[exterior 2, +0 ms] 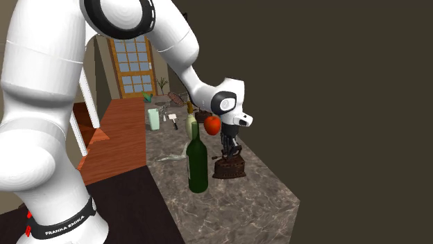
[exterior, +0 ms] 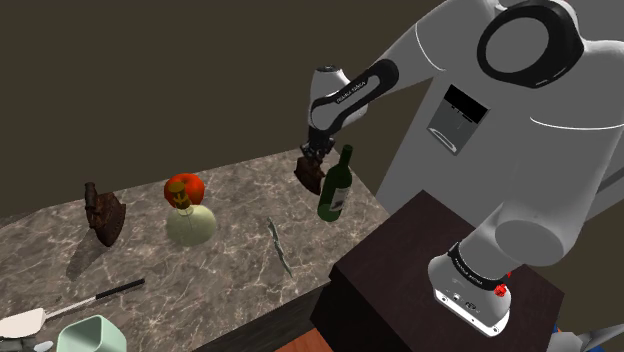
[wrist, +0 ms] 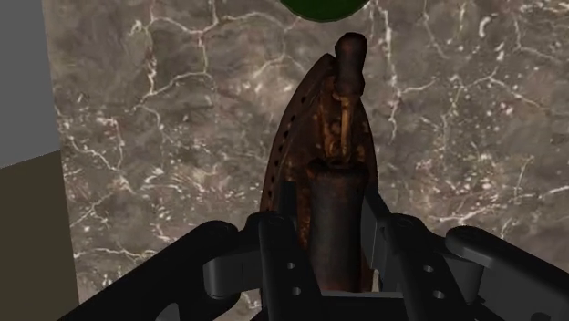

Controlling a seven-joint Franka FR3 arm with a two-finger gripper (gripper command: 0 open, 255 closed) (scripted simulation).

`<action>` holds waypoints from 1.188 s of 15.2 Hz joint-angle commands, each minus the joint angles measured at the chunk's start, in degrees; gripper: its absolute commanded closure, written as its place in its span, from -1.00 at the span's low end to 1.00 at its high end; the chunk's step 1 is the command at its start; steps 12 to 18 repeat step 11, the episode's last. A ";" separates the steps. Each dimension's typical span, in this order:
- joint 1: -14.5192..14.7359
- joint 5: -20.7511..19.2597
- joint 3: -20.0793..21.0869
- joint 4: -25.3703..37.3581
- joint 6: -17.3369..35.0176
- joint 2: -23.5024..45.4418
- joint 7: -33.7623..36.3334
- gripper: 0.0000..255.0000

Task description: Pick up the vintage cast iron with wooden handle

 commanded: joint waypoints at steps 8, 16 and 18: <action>-0.27 0.63 0.34 0.62 -5.75 -5.18 -0.42 1.00; -0.30 0.71 0.37 0.73 -6.49 -5.81 -0.47 1.00; -0.30 0.71 0.37 0.73 -6.49 -5.81 -0.47 1.00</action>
